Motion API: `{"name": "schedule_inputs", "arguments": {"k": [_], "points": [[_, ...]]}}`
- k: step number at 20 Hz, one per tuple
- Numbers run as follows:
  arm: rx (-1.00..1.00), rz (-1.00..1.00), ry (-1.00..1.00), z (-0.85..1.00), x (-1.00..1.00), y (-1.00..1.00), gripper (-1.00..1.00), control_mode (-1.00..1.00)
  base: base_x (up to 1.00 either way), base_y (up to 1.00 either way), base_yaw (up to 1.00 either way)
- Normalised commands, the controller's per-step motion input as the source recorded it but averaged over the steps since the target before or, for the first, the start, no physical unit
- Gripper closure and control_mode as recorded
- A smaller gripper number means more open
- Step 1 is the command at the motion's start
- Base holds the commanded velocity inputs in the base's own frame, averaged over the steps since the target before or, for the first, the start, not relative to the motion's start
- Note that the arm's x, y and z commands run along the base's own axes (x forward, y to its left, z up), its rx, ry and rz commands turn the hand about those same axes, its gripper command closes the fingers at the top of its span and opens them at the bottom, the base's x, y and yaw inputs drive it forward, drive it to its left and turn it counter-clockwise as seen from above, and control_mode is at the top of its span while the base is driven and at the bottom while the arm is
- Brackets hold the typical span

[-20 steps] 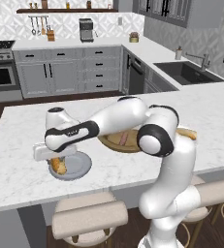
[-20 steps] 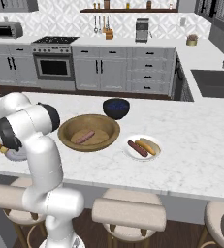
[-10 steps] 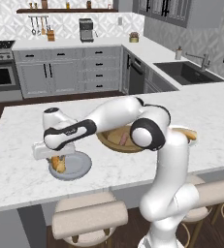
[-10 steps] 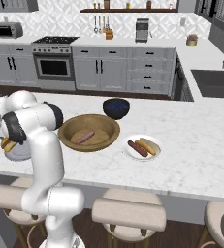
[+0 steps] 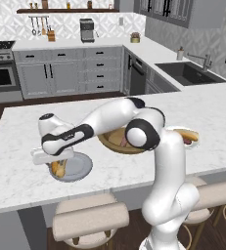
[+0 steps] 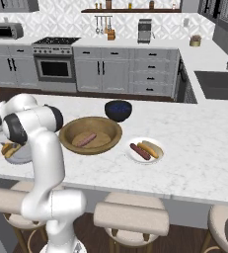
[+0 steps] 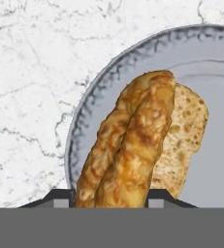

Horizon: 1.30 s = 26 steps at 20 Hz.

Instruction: Place one bun and one sausage from the bowl on each plate.

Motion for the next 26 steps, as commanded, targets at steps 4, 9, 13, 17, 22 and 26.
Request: {"name": "schedule_inputs", "arguments": {"k": [4,9,13,17,22,26], "points": [[0.00,0.00,0.00,0.00,0.03,0.00,1.00,-1.00,0.00,0.00,0.00],[0.00,0.00,-0.02,0.00,0.04,0.00,1.00,-1.00,0.00,0.00,0.00],[-0.01,-0.01,-0.05,-0.01,0.15,0.00,1.00,-1.00,0.00,0.00,0.00],[-0.01,-0.01,-0.04,-0.01,0.14,-0.01,1.00,-1.00,0.00,0.00,0.00],[-0.02,0.00,0.00,-0.25,0.05,0.00,1.00,-1.00,0.00,0.00,0.00],[0.00,0.00,0.00,-0.18,0.00,0.00,1.00,-1.00,0.00,0.00,0.00]]}}
